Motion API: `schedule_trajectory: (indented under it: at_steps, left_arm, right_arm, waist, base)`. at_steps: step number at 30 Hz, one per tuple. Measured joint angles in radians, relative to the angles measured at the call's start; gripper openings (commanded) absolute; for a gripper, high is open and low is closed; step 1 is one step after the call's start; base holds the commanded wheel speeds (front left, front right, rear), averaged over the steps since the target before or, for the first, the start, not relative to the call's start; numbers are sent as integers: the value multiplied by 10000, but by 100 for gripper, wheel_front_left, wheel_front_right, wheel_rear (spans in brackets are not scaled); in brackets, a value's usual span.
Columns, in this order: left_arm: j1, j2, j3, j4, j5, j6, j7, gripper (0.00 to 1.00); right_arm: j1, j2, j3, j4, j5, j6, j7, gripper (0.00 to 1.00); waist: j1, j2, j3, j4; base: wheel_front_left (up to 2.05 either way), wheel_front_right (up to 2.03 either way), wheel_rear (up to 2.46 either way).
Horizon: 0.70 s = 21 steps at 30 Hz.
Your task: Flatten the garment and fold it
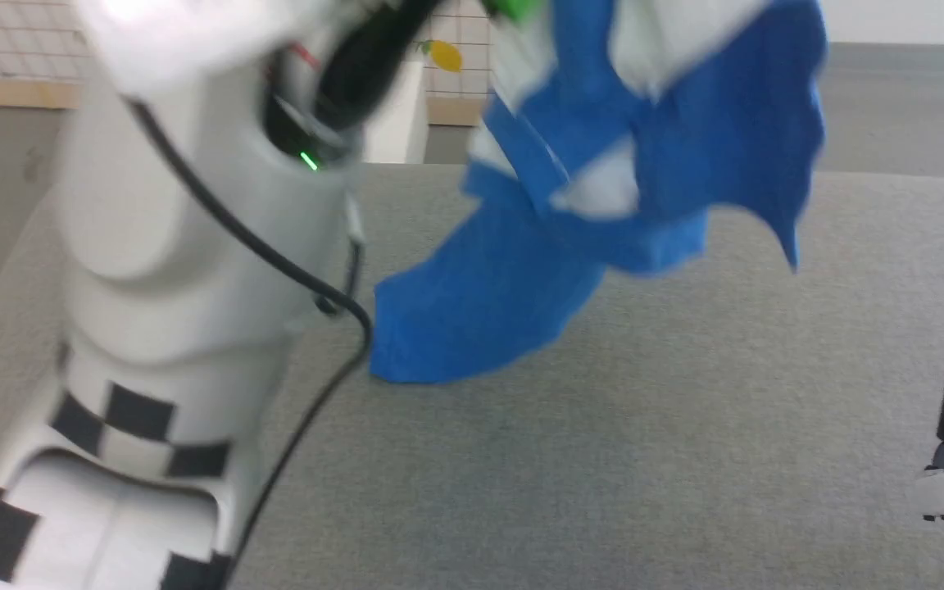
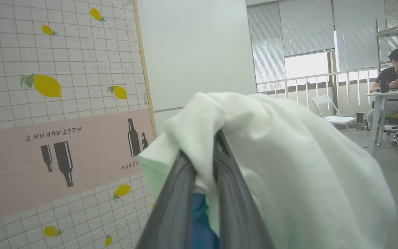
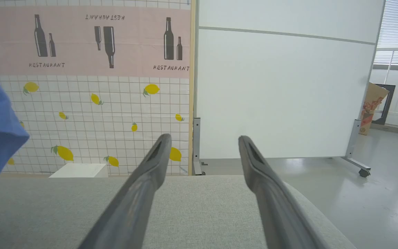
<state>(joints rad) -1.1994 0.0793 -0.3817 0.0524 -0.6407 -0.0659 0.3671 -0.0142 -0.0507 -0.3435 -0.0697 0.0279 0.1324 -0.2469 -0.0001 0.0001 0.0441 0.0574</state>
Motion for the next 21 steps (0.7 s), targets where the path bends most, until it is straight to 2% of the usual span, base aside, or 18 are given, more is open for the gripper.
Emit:
schedule_trajectory:
  at_steps: [6, 10, 16, 21]
  left_arm:
    - [2067, -230, -1202, -240, -422, 466, -477, 0]
    - [3673, -259, -2096, 105, -416, 761, -1003, 0]
    - [5424, -268, -2878, 1967, -219, 1074, -2240, 0]
    - [5668, -268, -3555, 3841, -17, 1030, -2667, 0]
  right_arm:
    - [55, -4, -153, -234, 0, -2, 10, 100]
    - [31, -2, -13, -343, 0, 0, 96, 100]
    - [-264, 2, 282, -330, 2, 0, 136, 100]
    - [-520, 0, 491, -284, 4, 0, 134, 100]
  waist:
    - [0, 0, 226, -407]
    - [0, 0, 575, -591]
    - [0, 0, 1259, -872]
    - [0, 0, 1840, -1082]
  base:
    - [0, 0, 0]
    - [0, 0, 0]
    - [0, 0, 0]
    - [0, 0, 0]
